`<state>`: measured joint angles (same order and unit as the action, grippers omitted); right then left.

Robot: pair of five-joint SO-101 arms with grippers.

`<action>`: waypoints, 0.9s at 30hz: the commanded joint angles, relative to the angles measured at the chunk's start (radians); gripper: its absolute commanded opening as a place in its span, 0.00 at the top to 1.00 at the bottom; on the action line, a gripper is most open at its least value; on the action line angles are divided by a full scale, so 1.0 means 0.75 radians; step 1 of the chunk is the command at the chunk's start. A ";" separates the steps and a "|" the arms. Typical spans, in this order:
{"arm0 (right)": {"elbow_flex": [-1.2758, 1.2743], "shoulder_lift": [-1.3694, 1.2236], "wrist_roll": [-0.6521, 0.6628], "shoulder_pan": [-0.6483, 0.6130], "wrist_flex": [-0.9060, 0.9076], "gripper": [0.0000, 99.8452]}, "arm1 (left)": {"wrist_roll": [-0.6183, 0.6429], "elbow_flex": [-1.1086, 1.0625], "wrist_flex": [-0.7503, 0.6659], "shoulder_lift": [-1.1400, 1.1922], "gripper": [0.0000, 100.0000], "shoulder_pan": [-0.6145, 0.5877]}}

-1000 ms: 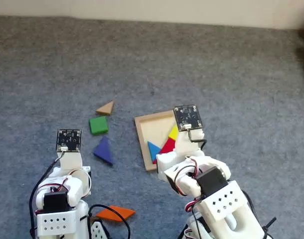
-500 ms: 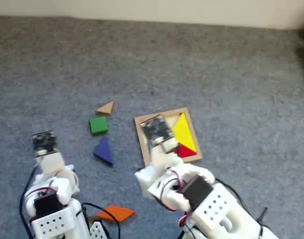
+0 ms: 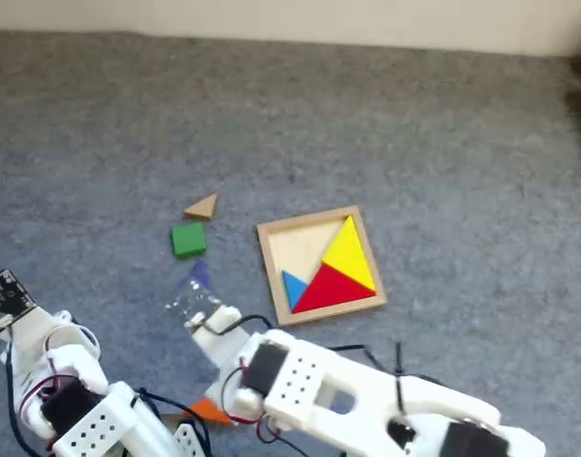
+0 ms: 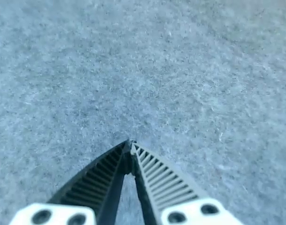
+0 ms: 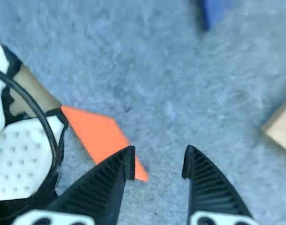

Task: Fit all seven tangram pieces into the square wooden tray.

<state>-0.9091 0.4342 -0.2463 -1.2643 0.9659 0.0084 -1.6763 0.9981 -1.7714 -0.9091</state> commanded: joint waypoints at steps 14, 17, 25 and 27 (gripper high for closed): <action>0.114 -0.320 0.018 -0.095 -0.138 0.83 | -0.004 -0.026 -0.031 -0.071 0.99 -0.017; 0.114 -0.334 0.018 -0.052 -0.138 0.83 | -0.004 -0.026 -0.031 -0.071 0.99 -0.017; 0.171 -0.334 0.020 0.116 -0.142 0.94 | -0.004 -0.026 -0.031 -0.071 0.99 -0.017; 0.206 -0.339 0.020 0.193 -0.142 0.94 | -0.004 -0.026 -0.031 -0.071 0.99 -0.017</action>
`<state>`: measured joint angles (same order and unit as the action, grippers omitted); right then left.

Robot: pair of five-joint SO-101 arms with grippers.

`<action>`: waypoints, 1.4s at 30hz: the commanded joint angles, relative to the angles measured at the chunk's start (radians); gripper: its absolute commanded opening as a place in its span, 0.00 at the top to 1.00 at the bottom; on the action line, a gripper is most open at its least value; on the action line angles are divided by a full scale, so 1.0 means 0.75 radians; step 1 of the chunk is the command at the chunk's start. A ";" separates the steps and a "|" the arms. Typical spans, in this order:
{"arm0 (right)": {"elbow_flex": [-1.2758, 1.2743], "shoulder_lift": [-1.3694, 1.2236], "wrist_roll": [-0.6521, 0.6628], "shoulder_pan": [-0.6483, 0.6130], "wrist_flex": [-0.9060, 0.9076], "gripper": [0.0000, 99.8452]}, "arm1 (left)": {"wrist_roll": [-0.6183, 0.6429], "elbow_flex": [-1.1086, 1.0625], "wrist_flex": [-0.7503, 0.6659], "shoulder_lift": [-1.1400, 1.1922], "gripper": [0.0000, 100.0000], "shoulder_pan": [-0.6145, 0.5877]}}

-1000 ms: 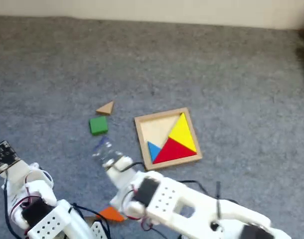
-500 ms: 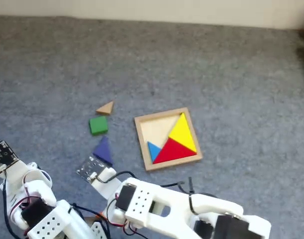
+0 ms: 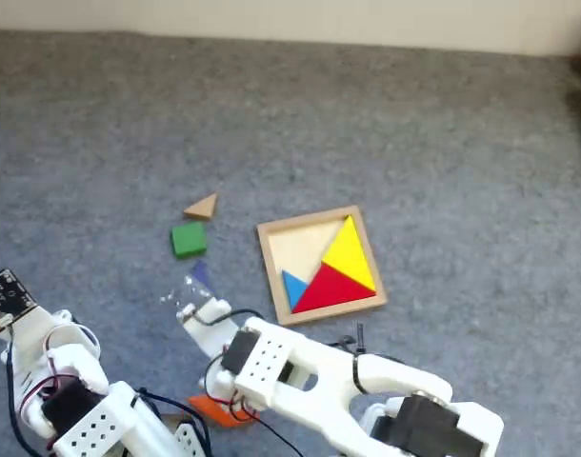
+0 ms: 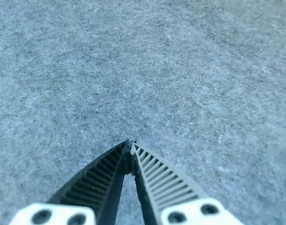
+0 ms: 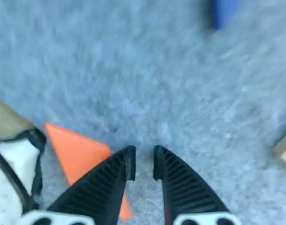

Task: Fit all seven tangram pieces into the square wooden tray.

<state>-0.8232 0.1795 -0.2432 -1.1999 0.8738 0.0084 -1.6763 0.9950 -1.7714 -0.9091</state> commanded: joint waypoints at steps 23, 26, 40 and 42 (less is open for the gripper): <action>-0.050 0.420 -0.035 -0.064 0.009 0.82 | -0.004 -0.026 -0.033 -0.071 0.99 -0.019; -0.050 0.420 -0.084 -0.148 0.009 0.82 | -0.004 -0.026 -0.033 -0.071 0.99 -0.019; -0.152 0.334 -0.086 -0.240 -0.081 0.82 | -0.008 -0.026 -0.033 -0.071 0.99 -0.019; -0.154 0.273 -0.086 -0.240 -0.081 0.82 | -0.008 -0.026 -0.033 -0.071 0.99 -0.019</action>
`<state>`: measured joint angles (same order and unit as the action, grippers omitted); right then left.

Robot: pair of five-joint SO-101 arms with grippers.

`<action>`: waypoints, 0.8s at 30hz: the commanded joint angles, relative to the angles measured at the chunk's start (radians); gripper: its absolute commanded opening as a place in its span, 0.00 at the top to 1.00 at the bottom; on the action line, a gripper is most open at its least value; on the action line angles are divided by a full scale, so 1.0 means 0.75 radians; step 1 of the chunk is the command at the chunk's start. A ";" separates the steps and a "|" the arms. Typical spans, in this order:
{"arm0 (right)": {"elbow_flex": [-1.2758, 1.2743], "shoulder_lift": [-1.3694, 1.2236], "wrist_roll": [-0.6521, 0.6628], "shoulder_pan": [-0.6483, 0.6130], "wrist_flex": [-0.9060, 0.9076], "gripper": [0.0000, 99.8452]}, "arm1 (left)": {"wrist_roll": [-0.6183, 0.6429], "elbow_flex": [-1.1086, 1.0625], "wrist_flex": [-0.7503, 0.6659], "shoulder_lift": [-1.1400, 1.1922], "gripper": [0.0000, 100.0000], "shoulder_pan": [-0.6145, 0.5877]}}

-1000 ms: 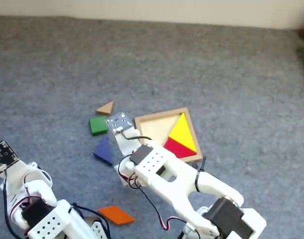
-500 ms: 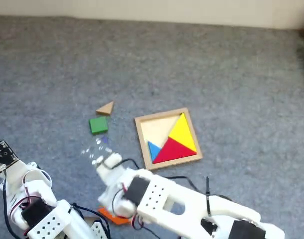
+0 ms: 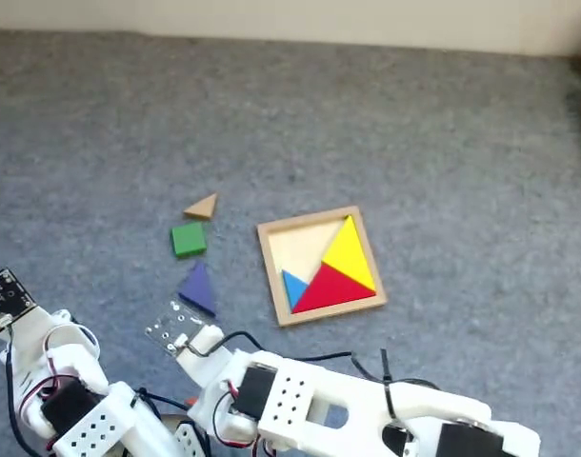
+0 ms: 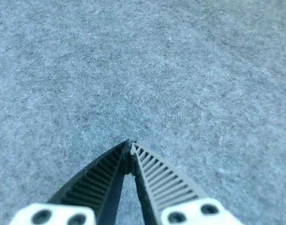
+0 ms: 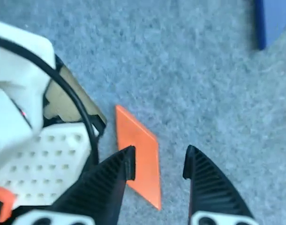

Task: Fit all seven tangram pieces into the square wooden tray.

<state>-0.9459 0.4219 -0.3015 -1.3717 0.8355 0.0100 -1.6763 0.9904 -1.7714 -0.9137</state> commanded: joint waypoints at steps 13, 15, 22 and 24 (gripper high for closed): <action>0.011 -0.091 -0.010 -0.036 -0.021 0.82 | -0.010 -0.026 -0.027 -0.071 0.99 -0.013; 0.011 -0.032 -0.012 -0.044 0.015 0.82 | -0.010 -0.026 -0.027 -0.071 0.99 -0.013; 0.009 0.042 -0.074 -0.071 0.024 0.82 | -0.010 -0.026 -0.027 -0.071 0.99 -0.013; 0.009 -0.007 -0.092 -0.118 0.021 0.82 | -0.010 -0.026 -0.029 -0.071 0.99 -0.019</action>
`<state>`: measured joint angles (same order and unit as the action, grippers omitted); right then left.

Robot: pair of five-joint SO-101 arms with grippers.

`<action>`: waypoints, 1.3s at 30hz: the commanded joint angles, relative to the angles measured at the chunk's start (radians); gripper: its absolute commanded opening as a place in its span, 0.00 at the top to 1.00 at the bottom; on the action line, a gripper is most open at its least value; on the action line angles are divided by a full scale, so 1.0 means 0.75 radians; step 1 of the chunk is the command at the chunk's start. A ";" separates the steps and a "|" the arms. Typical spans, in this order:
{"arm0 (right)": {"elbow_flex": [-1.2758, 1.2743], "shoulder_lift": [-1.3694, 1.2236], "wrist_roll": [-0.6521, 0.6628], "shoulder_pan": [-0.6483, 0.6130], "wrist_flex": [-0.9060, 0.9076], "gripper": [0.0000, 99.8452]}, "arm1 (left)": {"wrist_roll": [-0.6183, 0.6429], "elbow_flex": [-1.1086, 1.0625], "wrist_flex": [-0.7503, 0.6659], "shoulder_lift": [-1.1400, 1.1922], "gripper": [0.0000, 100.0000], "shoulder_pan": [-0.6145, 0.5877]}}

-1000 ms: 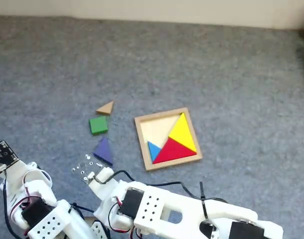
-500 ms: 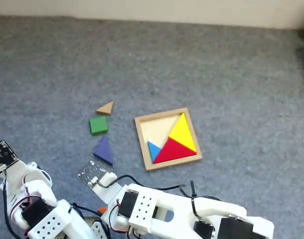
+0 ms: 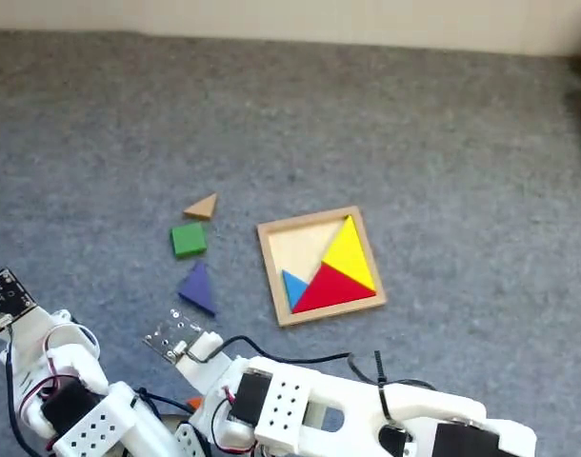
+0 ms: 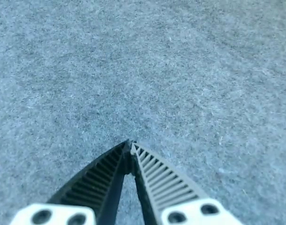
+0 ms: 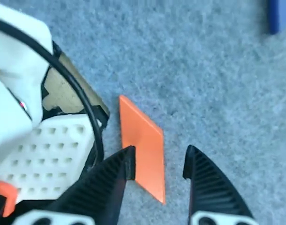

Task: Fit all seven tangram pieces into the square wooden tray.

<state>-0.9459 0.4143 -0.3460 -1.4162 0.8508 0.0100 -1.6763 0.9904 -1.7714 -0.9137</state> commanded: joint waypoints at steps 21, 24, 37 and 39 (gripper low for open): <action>0.056 -0.202 0.096 0.097 -0.056 0.99 | -0.012 -0.026 -0.045 -0.073 0.99 -0.024; 0.056 -0.199 0.098 0.097 -0.054 1.00 | -0.012 -0.026 -0.043 -0.073 0.99 -0.024; 0.050 0.279 0.153 0.414 0.050 1.00 | -0.012 -0.026 -0.039 -0.073 0.99 -0.011; 0.050 0.359 0.153 0.463 0.050 1.00 | -0.010 -0.026 -0.039 -0.073 0.99 -0.011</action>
<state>-0.9383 0.5646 -0.2447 -1.1308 0.8815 0.0100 -1.6763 0.9735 -1.7714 -0.9152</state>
